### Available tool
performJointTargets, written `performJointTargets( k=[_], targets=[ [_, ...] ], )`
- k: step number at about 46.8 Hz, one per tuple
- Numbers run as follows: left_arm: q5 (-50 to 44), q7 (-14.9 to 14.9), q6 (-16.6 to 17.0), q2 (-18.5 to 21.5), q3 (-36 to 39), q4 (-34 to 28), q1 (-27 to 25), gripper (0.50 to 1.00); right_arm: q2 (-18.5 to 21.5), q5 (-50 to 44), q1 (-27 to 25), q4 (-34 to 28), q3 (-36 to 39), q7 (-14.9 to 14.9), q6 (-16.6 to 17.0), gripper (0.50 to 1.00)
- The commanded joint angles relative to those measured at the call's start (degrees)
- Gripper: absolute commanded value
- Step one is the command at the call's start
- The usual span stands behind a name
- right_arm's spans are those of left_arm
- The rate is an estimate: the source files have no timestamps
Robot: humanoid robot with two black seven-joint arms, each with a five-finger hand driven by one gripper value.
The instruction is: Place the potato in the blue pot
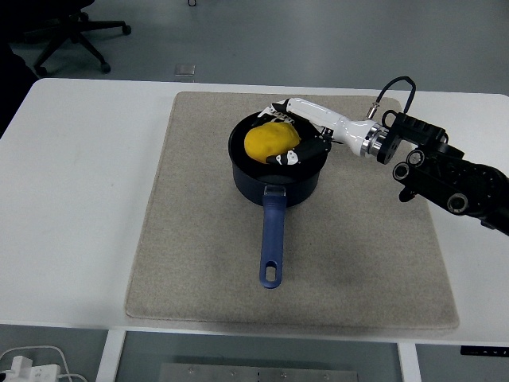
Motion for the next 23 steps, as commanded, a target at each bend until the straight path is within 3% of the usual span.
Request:
performJointTargets(
  k=[1, 23],
  targets=[
    [0.0, 0.0, 0.0, 0.0, 0.0, 0.0, 0.0, 0.996, 0.0, 0.2, 0.08, -0.06, 0.07, -0.08, 0.0, 0.919],
    [0.0, 0.0, 0.0, 0.0, 0.0, 0.08, 0.0, 0.996, 0.0, 0.29, 0.17, -0.06, 0.51, -0.25, 0.0, 0.928]
  ],
)
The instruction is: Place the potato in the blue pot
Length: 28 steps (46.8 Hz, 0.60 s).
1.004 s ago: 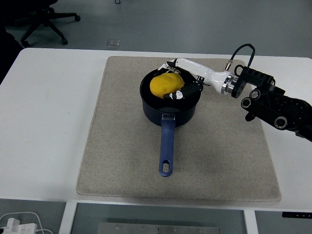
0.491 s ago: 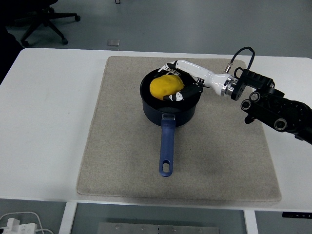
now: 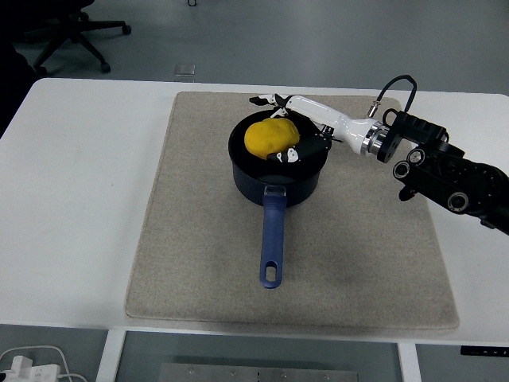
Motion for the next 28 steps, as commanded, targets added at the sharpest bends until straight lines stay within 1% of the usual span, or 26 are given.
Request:
performJointTargets(
  k=[1, 11, 28],
  targets=[
    [0.0, 0.0, 0.0, 0.0, 0.0, 0.01, 0.0, 0.996, 0.0, 0.0, 0.09, 0.04, 0.04, -0.06, 0.0, 0.928],
    [0.0, 0.0, 0.0, 0.0, 0.0, 0.01, 0.0, 0.996, -0.09, 0.09, 0.18, 0.04, 0.21, -0.06, 0.18, 0.928],
    [0.08, 0.0, 0.0, 0.0, 0.09, -0.08, 0.0, 0.996, -0.79, 0.17, 2.28, 0.04, 0.3, -0.23, 0.79, 0.928]
  ],
)
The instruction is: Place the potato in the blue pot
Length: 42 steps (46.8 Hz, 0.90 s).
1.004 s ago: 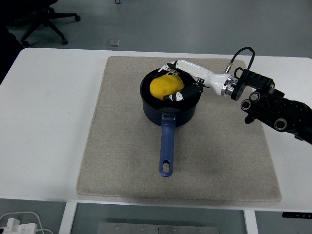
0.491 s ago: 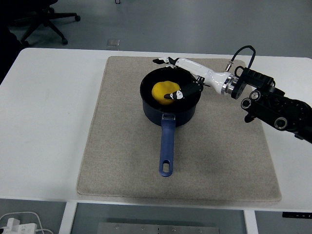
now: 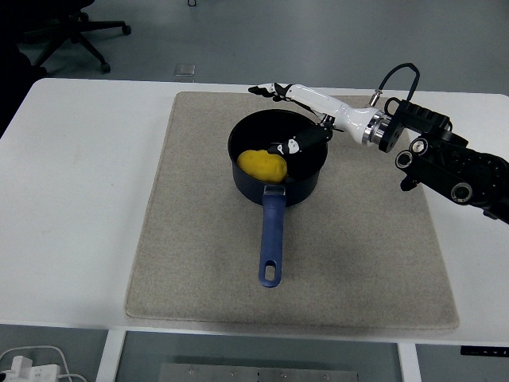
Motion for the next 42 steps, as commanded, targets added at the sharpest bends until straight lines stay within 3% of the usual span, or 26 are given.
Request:
performJointTargets(
  k=[1, 8, 13, 18, 26, 34, 42],
  targets=[
    [0.0, 0.0, 0.0, 0.0, 0.05, -0.01, 0.0, 0.996, -0.34, 0.0, 0.22, -0.08, 0.08, -0.18, 0.18, 0.928],
    [0.09, 0.0, 0.0, 0.0, -0.04, -0.01, 0.0, 0.996, -0.69, 2.63, 1.09, -0.87, 0.08, -0.62, 0.27, 0.928],
    [0.09, 0.0, 0.0, 0.0, -0.04, -0.01, 0.0, 0.996, -0.61, 9.39, 2.67, -5.17, -0.01, -1.14, 0.36, 0.928],
    [0.09, 0.0, 0.0, 0.0, -0.04, -0.01, 0.0, 0.996, -0.34, 18.53, 3.91, -11.58, -0.01, -4.74, 1.14, 0.928],
    [0.09, 0.0, 0.0, 0.0, 0.05, -0.1, 0.0, 0.996, -0.43, 34.0, 5.05, -19.23, -0.1, -9.05, 7.56, 0.928],
    [0.17, 0.0, -0.09, 0.0, 0.05, -0.1, 0.0, 0.996, -0.69, 44.9, 4.09, -22.4, -0.01, -14.06, 10.29, 0.928],
    [0.17, 0.0, 0.0, 0.0, 0.05, -0.45, 0.0, 0.996, -3.5, 54.66, 2.5, -23.02, -0.1, -15.73, 11.08, 0.928]
  ],
)
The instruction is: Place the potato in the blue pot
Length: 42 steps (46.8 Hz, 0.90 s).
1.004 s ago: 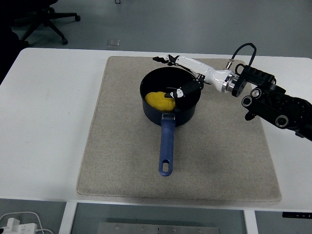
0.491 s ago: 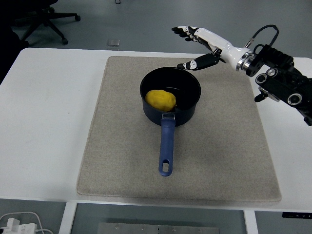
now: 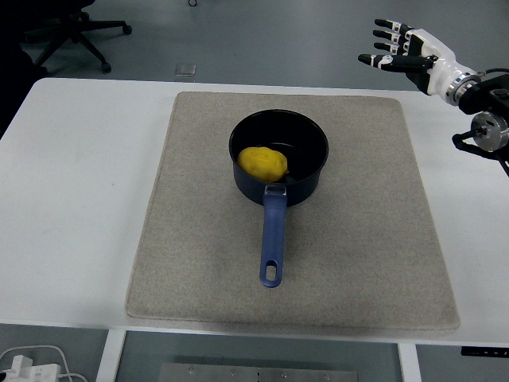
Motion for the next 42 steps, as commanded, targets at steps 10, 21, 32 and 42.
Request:
performJointTargets(
  k=[10, 21, 32, 42],
  targets=[
    [-0.08, 0.01, 0.06, 0.0, 0.0, 0.0, 0.0, 0.996, -2.02, 6.66, -3.48, -0.07, 0.12, -2.23, 1.42, 0.928],
    [-0.08, 0.01, 0.06, 0.0, -0.09, 0.0, 0.0, 0.996, -2.72, 6.75, -7.35, 0.19, 5.74, -2.23, 2.56, 0.928],
    [-0.08, 0.01, -0.02, 0.0, 0.0, -0.09, 0.0, 0.996, -2.2, 6.75, -9.55, 0.28, 10.5, -1.79, 3.45, 0.928],
    [-0.08, 0.01, 0.06, 0.0, -0.09, 0.0, 0.0, 0.996, -1.14, 6.75, -10.6, 0.54, 10.67, -1.62, 3.36, 0.928]
  ],
)
